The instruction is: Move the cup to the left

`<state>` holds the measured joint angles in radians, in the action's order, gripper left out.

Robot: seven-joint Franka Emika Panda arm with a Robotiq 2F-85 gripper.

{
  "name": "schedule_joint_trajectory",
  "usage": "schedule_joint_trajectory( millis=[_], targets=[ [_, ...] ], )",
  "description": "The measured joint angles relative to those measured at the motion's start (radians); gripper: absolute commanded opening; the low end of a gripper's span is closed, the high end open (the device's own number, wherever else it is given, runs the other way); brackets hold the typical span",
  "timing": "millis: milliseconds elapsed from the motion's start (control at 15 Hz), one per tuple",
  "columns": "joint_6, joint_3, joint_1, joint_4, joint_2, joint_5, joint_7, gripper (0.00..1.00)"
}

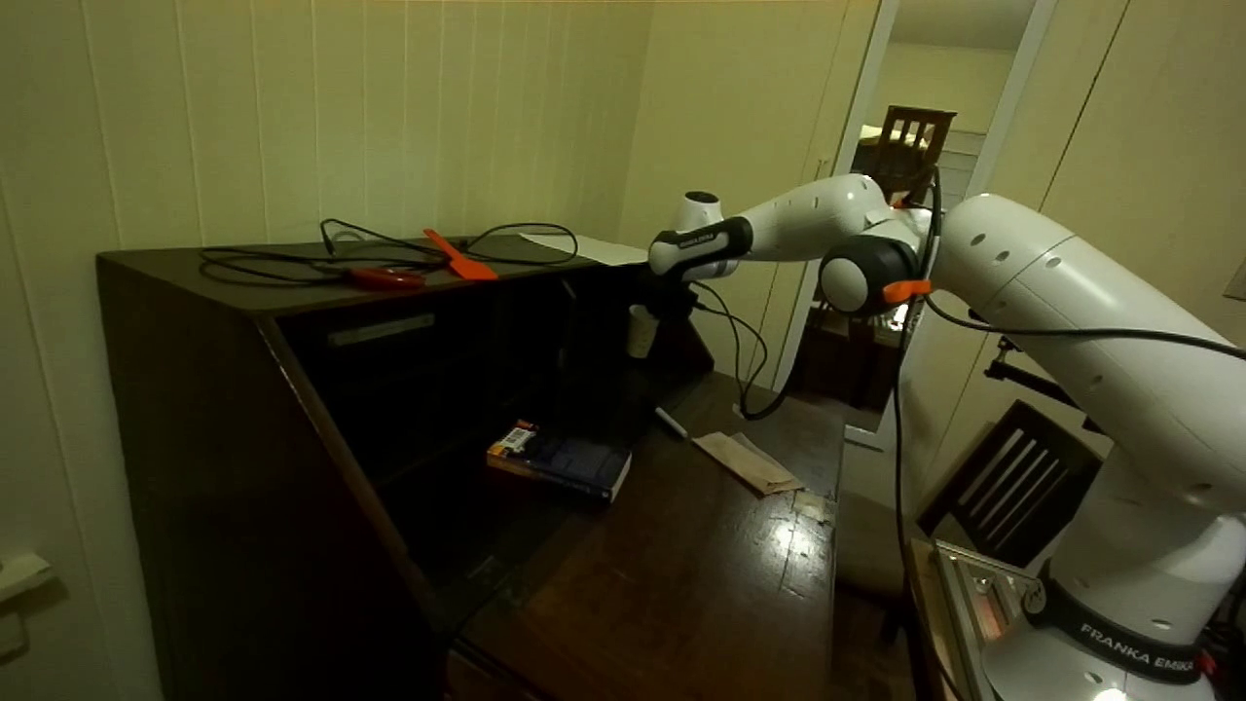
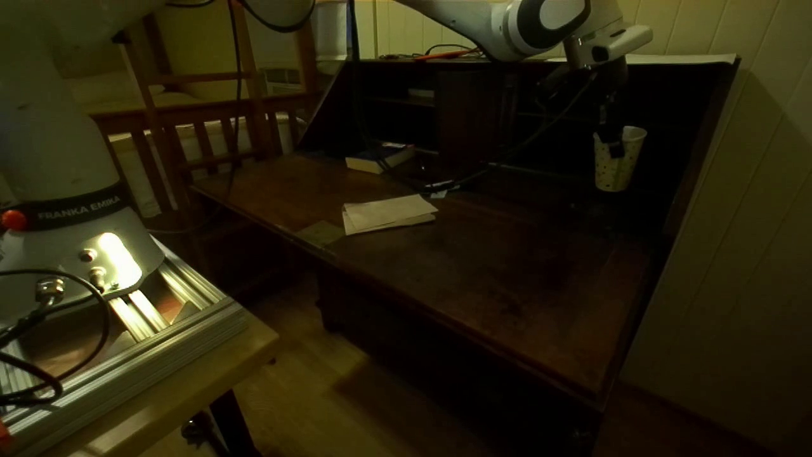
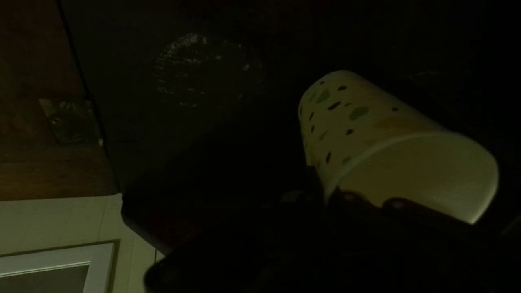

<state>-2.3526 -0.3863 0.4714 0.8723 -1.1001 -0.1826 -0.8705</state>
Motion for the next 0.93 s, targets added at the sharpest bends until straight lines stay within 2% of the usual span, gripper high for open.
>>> schedule_joint_trajectory(
  millis=[200, 267, 333, 467, 533, 933],
  targets=[
    [-0.001, 0.0, 0.006, -0.044, -0.035, 0.008, -0.027, 0.01],
    [-0.001, 0.0, 0.009, -0.061, -0.047, 0.011, -0.035, 0.05],
    [-0.002, 0.001, 0.012, -0.075, -0.057, 0.014, -0.042, 0.29],
    [-0.007, 0.001, 0.02, -0.107, -0.077, 0.022, -0.06, 0.32],
    [-0.01, 0.001, 0.024, -0.123, -0.087, 0.028, -0.074, 0.37],
    [-0.06, 0.014, 0.051, -0.215, -0.141, 0.034, -0.135, 0.8]
  ],
)
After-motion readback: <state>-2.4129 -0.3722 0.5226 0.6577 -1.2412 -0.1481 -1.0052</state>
